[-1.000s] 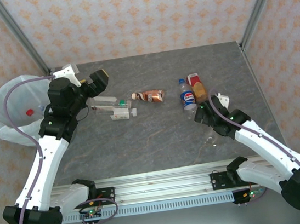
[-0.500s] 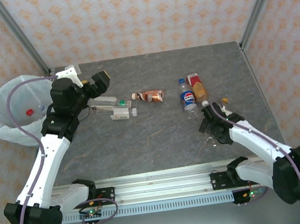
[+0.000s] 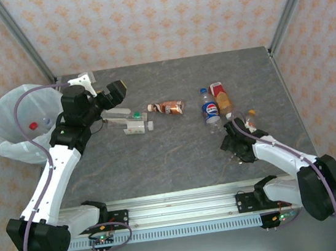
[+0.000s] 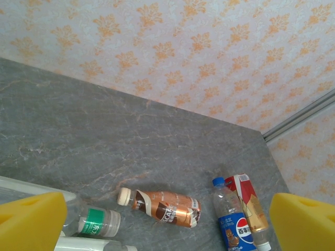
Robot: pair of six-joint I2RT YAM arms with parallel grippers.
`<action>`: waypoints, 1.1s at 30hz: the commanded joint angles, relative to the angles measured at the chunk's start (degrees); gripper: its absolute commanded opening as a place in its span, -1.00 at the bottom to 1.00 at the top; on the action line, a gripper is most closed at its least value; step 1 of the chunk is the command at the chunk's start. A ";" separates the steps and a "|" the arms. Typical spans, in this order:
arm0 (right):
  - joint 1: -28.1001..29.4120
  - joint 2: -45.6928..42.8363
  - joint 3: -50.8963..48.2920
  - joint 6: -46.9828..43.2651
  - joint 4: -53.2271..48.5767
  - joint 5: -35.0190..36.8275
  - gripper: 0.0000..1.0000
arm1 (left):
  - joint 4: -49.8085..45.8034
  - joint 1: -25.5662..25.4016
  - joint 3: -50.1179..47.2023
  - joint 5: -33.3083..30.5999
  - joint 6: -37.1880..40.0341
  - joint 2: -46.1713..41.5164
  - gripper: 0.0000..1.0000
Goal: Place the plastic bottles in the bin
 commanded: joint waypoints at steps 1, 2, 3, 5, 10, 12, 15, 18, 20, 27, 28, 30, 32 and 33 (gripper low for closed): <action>-0.28 0.42 -1.20 1.41 1.30 0.87 0.78 | 1.23 -0.48 0.81 0.35 0.46 0.17 1.00; -0.26 0.39 -1.29 1.49 1.32 1.20 0.78 | 1.22 -0.48 0.85 0.37 0.38 0.32 1.00; -0.27 0.41 -1.36 1.30 1.47 1.22 0.77 | 1.27 -0.47 0.86 0.45 0.18 0.41 1.00; -0.27 0.48 -1.29 1.63 1.73 1.61 0.69 | 1.29 -0.48 0.88 0.51 0.11 0.59 1.00; -0.29 0.25 -1.63 2.05 2.50 2.27 0.46 | 0.94 -0.46 0.86 -0.06 -0.05 0.76 1.00; -0.26 -0.08 -1.86 2.06 2.94 2.45 0.40 | 0.28 -0.48 1.23 1.31 0.80 1.02 1.00; -0.29 -0.54 -1.79 2.17 2.88 3.27 0.33 | -0.94 -0.48 2.00 2.92 1.93 1.21 1.00; -0.25 -1.65 -1.30 2.87 1.54 5.81 0.26 | -0.95 -0.46 1.90 3.08 2.33 0.87 1.00; -0.25 -3.17 -1.50 3.26 1.43 7.20 0.22 | -1.43 -0.48 2.08 3.03 2.22 0.77 1.00; -0.29 -9.45 -2.78 3.23 2.82 10.23 0.20 | -2.75 -0.46 2.92 1.67 1.78 1.72 1.00; -0.32 -10.49 -2.86 2.56 3.18 10.25 0.20 | -2.31 -0.47 2.58 1.74 1.68 1.95 1.00; -0.27 -12.59 -3.04 0.98 4.26 10.38 0.20 | -2.68 -0.48 2.64 1.19 1.09 2.75 1.00; -0.29 -14.79 -3.13 -1.33 6.22 10.06 0.19 | -4.27 -0.44 3.69 1.22 0.54 4.05 1.00; -0.25 -15.56 -3.13 -2.45 7.28 9.75 0.18 | -4.58 -0.44 3.97 1.41 0.38 4.55 1.00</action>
